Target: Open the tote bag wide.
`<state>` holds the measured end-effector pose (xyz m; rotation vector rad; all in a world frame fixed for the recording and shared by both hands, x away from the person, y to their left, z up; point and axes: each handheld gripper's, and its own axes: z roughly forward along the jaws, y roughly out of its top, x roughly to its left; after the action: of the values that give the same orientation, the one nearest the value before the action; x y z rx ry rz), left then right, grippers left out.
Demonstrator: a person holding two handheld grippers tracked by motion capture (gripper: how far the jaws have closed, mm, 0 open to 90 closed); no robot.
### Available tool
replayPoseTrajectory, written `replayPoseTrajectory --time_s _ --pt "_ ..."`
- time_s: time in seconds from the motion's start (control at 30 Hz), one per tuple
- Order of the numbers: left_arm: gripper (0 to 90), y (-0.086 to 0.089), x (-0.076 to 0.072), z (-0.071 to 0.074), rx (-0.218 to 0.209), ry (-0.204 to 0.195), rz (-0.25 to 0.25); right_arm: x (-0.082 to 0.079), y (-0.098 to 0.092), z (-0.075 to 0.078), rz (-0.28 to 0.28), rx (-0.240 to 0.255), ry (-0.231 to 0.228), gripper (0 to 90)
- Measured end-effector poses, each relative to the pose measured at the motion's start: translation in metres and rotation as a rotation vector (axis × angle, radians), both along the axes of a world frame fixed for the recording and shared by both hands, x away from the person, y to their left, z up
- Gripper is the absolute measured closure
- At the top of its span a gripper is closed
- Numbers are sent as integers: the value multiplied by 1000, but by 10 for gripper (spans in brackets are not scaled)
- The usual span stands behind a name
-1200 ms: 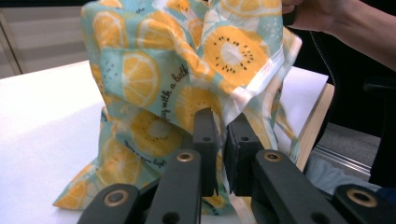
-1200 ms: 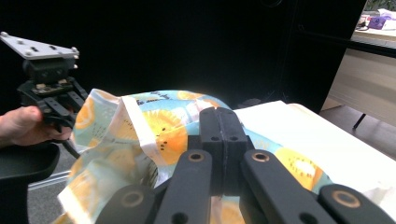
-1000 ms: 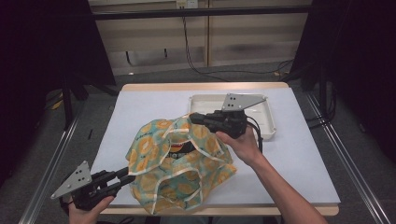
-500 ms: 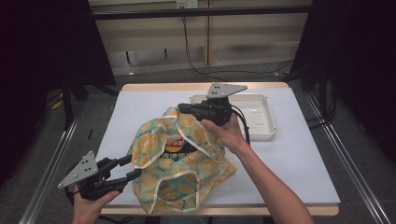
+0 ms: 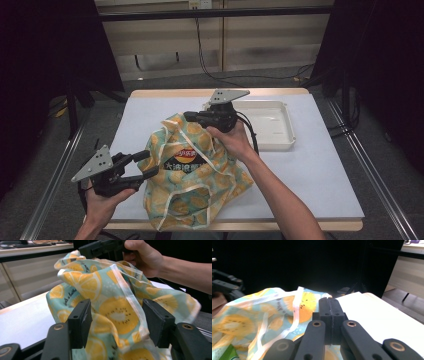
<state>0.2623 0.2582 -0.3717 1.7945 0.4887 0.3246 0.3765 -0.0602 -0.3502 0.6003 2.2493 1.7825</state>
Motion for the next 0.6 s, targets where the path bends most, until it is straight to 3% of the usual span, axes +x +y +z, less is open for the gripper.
replayPoseTrajectory --time_s 0.03,0.17,0.2,0.23,0.27,0.3,0.33,0.37,0.4,0.47,0.6 --pt "523 0 5 -1 -11 7 -28 0 0 -1 -2 4 2 900" --pt "843 0 13 -5 -6 18 -35 -3 -1 -4 16 3 14 900" --pt "883 0 14 -6 5 18 -37 -5 -2 -5 15 -1 14 897" --pt "896 0 14 -6 7 24 -33 -7 -3 -5 19 -1 12 880" --pt "900 1 13 -6 19 30 -17 -11 -6 -4 9 -5 11 781" --pt "900 1 13 -6 19 30 -17 -11 -6 -4 9 -5 11 781" --pt "900 2 14 -6 20 28 -12 -17 -12 -1 -2 -5 2 685" --pt "900 4 14 -6 23 29 -1 -17 -12 -1 -2 -5 2 685" --pt "900 6 14 -6 21 28 -1 -25 -20 3 -11 -5 -1 596" --pt "900 8 15 -5 14 34 5 -30 -24 5 -12 -8 -5 559" --pt "900 10 18 -6 8 33 22 -56 -45 8 -14 -9 -21 456"
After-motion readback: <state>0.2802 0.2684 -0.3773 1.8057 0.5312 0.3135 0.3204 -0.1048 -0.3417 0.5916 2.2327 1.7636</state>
